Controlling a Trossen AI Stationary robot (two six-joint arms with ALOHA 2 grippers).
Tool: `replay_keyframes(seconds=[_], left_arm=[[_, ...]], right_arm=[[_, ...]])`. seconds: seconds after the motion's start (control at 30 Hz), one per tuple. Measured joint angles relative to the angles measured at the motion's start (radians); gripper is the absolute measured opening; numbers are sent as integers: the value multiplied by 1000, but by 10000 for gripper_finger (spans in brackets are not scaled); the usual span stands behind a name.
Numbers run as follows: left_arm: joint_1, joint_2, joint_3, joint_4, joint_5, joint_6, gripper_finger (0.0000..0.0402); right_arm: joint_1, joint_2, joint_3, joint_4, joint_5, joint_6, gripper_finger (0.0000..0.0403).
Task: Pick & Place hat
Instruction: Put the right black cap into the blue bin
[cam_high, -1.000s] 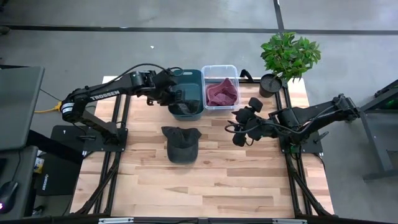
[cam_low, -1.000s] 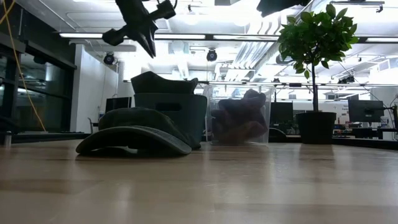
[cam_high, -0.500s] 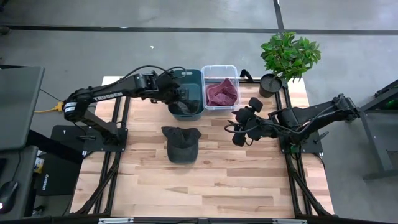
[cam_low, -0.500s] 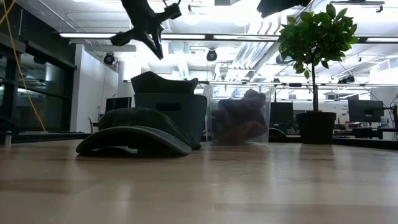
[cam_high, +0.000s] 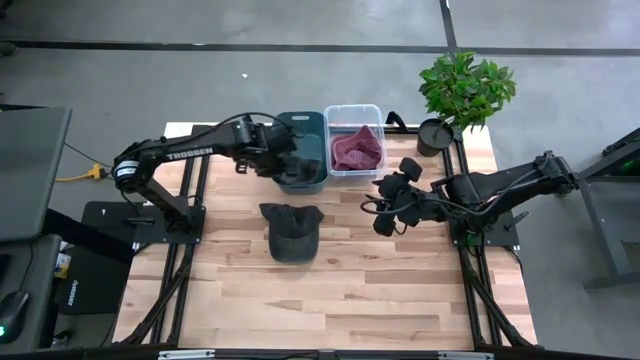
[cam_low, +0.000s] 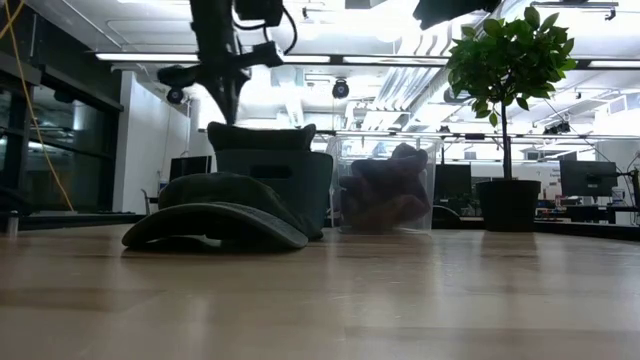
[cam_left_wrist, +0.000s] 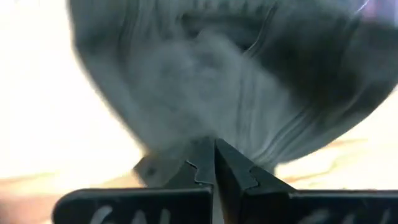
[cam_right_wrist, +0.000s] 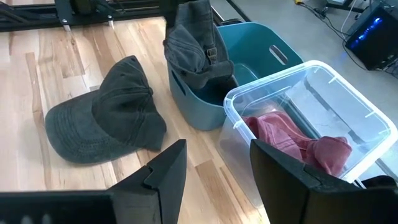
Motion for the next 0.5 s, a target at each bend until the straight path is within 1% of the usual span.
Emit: replay_keyframes(seconds=[0.1, 0.2, 0.3, 0.4, 0.5], left_arm=[[0, 0, 0, -91, 34, -1, 0], [0, 0, 0, -131, 37, 11, 0], [-10, 0, 0, -115, 31, -3, 0], [-16, -8, 10, -66, -20, -16, 0], [-13, -22, 54, -16, -74, -13, 0]], right_arm=[[0, 0, 0, 1, 3, -6, 172], [0, 0, 0, 2, 16, -9, 172], [0, 0, 0, 2, 18, -10, 172], [0, 0, 0, 2, 18, -10, 172], [0, 0, 0, 2, 15, -9, 172]])
